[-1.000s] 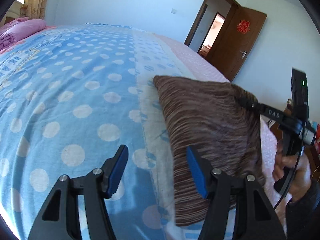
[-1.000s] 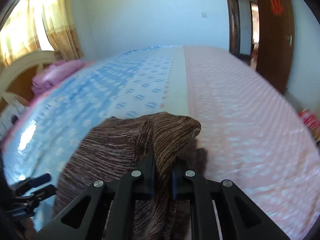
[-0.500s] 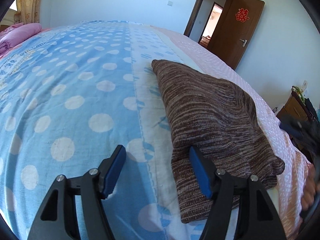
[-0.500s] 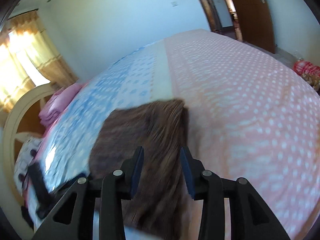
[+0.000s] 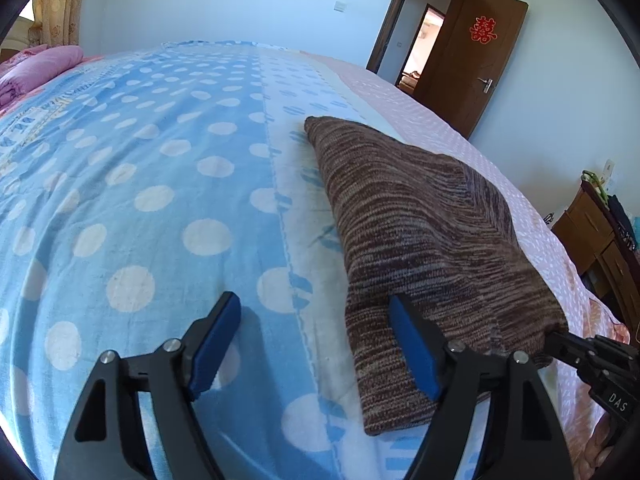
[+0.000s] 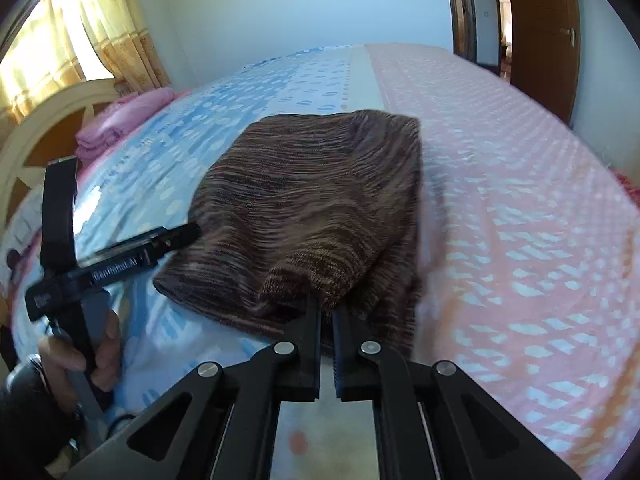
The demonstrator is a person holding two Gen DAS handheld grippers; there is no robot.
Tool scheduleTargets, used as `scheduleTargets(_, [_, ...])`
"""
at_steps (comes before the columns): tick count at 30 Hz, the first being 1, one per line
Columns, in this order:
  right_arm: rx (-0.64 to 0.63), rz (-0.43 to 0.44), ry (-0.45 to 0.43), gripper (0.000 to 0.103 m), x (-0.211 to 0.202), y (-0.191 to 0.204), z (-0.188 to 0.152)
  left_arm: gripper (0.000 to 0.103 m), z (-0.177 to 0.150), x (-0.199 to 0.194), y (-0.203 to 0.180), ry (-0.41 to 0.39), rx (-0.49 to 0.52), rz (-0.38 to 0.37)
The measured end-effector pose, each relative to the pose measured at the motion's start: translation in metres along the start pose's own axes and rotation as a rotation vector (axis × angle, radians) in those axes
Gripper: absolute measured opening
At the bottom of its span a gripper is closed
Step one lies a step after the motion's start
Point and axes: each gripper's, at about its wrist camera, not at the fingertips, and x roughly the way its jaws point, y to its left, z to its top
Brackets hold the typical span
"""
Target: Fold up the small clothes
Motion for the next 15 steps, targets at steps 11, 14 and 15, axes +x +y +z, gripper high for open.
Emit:
scheduleTargets(11, [0.151, 0.016, 0.062, 0.026, -0.006, -0.046, -0.023, 0.082, -0.009, -0.006, -0.006, 0.022, 0.067, 0.056])
scheduleTargets(14, [0.145, -0.038, -0.021, 0.026, -0.033, -0.050, -0.019, 0.082, -0.010, -0.014, -0.008, 0.017, 0.095, 0.086])
scheduleTargets(15, [0.147, -0.033, -0.061, 0.026, -0.042, -0.050, -0.013, 0.082, -0.007, -0.017, -0.010, 0.007, 0.103, 0.094])
